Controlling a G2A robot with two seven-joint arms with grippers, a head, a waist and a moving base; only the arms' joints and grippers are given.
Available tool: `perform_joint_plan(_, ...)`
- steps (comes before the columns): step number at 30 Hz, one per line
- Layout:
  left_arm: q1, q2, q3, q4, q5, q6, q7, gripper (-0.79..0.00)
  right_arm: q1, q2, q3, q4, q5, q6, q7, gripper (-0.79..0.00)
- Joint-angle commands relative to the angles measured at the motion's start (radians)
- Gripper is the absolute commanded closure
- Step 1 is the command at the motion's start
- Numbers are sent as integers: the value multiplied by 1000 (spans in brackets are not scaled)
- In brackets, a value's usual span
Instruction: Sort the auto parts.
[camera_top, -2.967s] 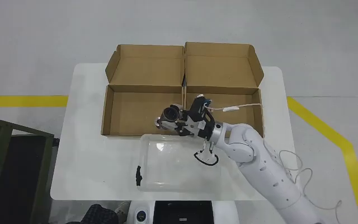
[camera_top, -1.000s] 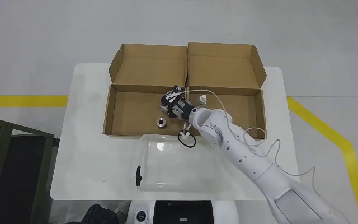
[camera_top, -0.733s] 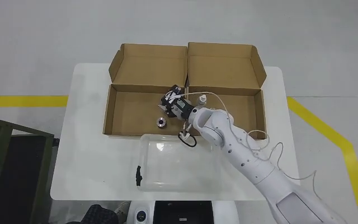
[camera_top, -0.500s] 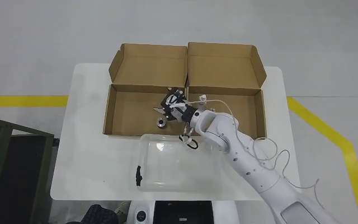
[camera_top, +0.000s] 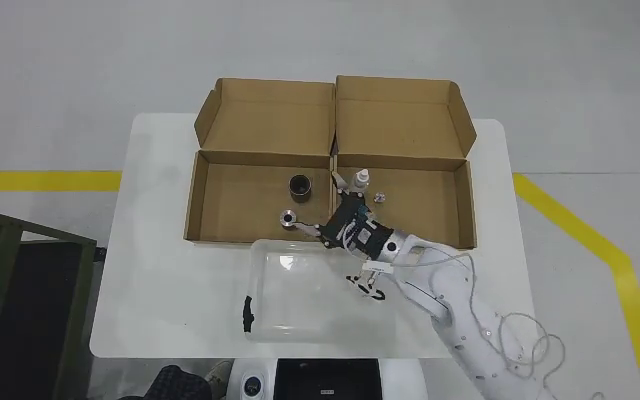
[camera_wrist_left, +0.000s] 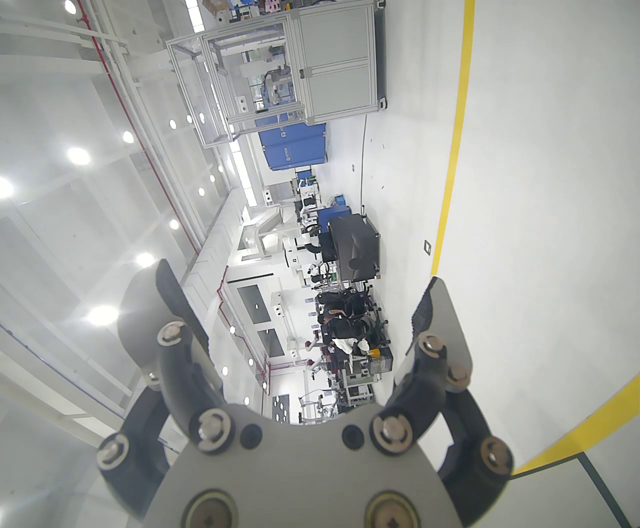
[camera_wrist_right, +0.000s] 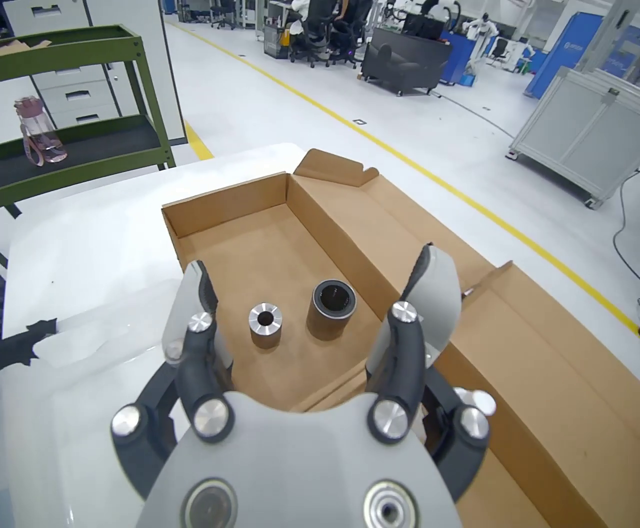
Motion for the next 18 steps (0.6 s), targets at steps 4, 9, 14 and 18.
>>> perform_joint_plan(4,0,0,0,0,0,0,0,-785,-153,24,108,-57,-42,-2,-145,-773)
perform_joint_plan(9,0,0,0,0,0,0,0,-785,-280,42,220,-67,-37,8,-294,-785)
perform_joint_plan(14,0,0,0,0,0,0,0,-785,-399,54,328,-65,-15,24,-421,-785)
perform_joint_plan(18,0,0,0,0,0,0,0,-785,-493,60,401,-76,-1,53,-502,-785)
